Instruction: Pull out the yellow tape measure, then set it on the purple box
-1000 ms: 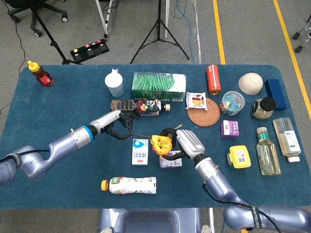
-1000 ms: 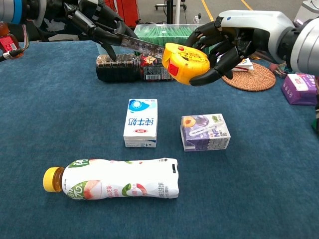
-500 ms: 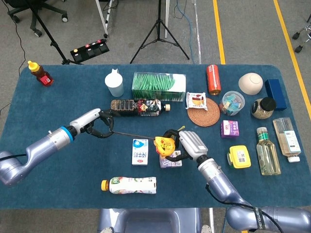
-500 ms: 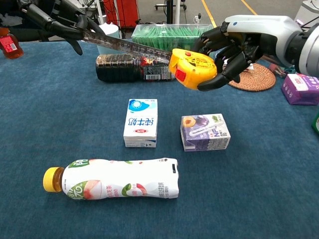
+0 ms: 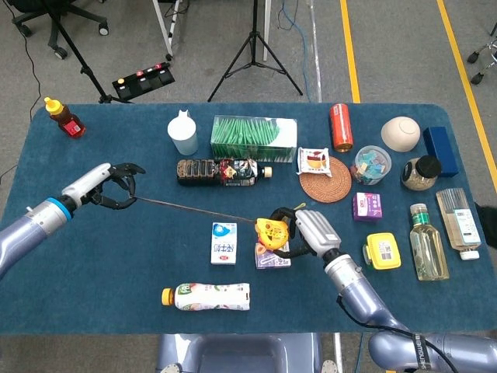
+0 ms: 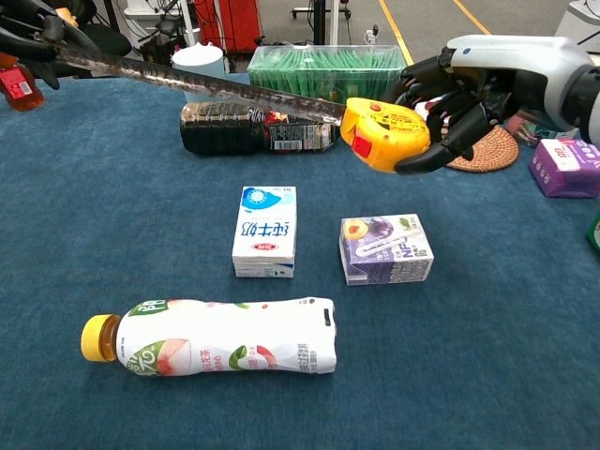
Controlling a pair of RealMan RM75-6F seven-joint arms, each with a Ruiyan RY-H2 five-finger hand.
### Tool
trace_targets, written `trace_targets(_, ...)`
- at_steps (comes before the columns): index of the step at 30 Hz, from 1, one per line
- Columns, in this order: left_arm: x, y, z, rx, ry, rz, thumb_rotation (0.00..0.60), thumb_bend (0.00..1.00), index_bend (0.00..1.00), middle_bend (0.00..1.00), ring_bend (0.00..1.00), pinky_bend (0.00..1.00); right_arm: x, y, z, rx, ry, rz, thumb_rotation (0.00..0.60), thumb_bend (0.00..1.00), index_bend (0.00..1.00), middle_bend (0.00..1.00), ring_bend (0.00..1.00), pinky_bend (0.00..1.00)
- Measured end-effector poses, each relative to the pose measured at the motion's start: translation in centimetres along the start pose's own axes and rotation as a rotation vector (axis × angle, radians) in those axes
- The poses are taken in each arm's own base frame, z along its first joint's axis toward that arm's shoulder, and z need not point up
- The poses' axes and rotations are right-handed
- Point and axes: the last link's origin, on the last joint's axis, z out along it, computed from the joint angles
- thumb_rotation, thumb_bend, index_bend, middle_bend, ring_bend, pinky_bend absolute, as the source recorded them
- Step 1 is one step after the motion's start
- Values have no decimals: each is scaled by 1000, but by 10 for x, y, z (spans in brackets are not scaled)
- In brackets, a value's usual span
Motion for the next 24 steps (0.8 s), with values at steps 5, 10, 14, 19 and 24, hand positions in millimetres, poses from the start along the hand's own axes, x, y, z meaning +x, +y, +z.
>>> trace_targets(5, 15, -12, -7, 40, 48, -1, 600, 377, 619, 208, 156, 310, 2, 7, -3, -15, 4, -5, 600, 289, 614, 533, 605, 680)
trace_targets(10, 26, -20, -11, 62, 89, -16, 600, 377, 618, 209, 156, 310, 3, 12, -5, -26, 5, -8, 600, 287, 616, 534, 605, 680)
trace_targets(14, 31, -24, -14, 73, 113, -34, 600, 377, 618, 209, 156, 310, 4, 15, -6, -31, 6, -7, 600, 287, 617, 534, 605, 680)
trace_targets(19, 33, -26, -16, 72, 118, -40, 600, 377, 619, 209, 156, 310, 5, 15, -6, -30, 8, -7, 600, 287, 619, 535, 605, 680)
trace_targets(24, 30, -23, -15, 61, 107, -40, 600, 377, 618, 209, 156, 310, 5, 15, -7, -29, 9, -5, 600, 289, 620, 537, 607, 680)
